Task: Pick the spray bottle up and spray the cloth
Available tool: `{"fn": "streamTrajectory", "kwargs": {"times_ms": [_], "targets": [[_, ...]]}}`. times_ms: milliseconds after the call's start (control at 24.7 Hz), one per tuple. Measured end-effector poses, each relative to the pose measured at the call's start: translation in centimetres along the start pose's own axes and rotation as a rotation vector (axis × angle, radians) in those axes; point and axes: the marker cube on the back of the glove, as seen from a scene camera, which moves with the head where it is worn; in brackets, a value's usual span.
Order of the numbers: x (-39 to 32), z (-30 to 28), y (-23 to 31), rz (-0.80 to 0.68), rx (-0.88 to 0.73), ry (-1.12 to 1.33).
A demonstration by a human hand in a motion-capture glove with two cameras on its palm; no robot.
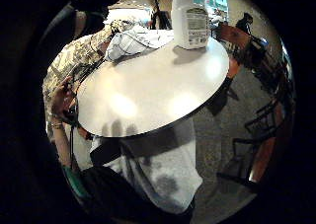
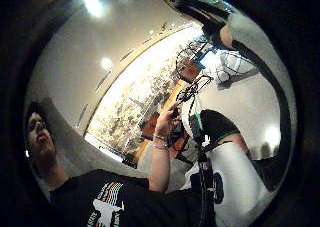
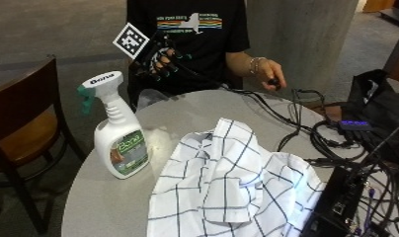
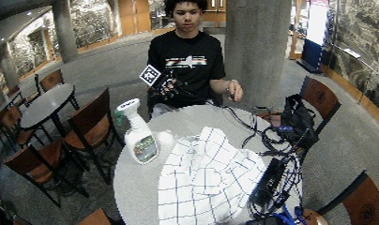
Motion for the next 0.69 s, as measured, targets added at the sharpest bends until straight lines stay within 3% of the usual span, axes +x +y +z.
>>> {"fn": "streamTrajectory", "kwargs": {"times_ms": [405,689], "targets": [[-0.2,-1.0,-0.1,-0.009,-0.162,0.076],[-0.2,-0.3,-2.1,-0.089,-0.133,0.080]]}}
